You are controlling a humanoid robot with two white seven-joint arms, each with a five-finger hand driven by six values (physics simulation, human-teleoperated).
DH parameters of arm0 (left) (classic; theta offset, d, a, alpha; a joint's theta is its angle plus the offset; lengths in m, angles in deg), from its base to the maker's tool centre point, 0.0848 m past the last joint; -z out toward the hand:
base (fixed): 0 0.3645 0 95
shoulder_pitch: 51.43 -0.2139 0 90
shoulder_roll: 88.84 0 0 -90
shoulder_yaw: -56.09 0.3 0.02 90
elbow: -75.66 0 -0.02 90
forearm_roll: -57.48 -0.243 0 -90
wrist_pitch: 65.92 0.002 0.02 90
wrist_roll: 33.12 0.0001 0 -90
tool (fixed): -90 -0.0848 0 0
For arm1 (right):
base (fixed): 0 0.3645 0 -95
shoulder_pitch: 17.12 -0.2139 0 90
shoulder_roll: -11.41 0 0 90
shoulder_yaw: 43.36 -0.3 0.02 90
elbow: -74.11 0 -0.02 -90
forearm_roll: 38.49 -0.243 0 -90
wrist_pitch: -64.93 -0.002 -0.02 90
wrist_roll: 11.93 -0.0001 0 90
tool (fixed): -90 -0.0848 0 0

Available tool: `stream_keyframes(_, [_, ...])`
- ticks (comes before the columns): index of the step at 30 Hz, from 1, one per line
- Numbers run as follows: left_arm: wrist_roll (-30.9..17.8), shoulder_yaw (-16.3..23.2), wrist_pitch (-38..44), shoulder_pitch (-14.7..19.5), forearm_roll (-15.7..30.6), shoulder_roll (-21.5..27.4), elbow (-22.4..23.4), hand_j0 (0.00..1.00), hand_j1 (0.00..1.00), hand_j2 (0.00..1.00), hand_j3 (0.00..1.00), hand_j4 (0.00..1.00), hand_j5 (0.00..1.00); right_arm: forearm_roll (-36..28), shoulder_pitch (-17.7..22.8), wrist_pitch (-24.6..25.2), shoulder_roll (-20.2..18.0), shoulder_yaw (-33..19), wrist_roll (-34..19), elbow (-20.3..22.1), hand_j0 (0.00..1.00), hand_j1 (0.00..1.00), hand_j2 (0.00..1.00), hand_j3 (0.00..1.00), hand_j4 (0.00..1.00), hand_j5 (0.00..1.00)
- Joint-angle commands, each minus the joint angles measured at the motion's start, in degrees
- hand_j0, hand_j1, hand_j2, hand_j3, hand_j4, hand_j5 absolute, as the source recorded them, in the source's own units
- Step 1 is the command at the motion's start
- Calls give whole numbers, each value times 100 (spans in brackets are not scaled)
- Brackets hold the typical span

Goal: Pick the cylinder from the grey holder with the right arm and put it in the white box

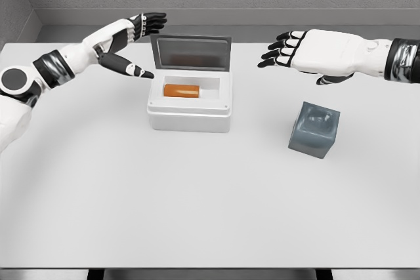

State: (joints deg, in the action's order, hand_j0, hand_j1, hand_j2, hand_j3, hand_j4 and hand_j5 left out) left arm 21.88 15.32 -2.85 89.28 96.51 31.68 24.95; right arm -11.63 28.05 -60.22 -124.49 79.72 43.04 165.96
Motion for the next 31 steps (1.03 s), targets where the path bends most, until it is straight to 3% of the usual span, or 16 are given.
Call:
stream_keyframes(1, [1, -10, 4, 0, 35, 24, -35, 100, 100, 100, 100, 100, 100, -23, 0, 16, -6, -3, 3, 0, 100, 100, 100, 100, 100, 100])
stream_keyframes(4, [1, -10, 4, 0, 35, 33, -61, 100, 100, 100, 100, 100, 100, -23, 0, 16, -6, -3, 3, 0, 100, 100, 100, 100, 100, 100])
stream_keyframes(7, [1, 8, 4, -158, 35, 191, -439, 100, 100, 100, 100, 100, 100, -23, 44, 16, -15, 5, 3, 0, 100, 100, 100, 100, 100, 100])
stream_keyframes(20, [1, 25, -58, -211, 158, 446, -721, 100, 100, 100, 100, 100, 100, -23, 53, 16, -15, 5, 3, -17, 100, 100, 100, 100, 100, 100])
stream_keyframes(27, [1, 16, -66, -202, 96, 622, -659, 100, 100, 100, 100, 100, 100, -23, 79, 16, -15, -3, 3, -61, 100, 100, 100, 100, 100, 100])
stream_keyframes(31, [1, -1, -66, -185, 123, 710, -237, 100, 100, 100, 100, 100, 100, -23, 79, 16, -15, 5, 3, -79, 100, 100, 100, 100, 100, 100])
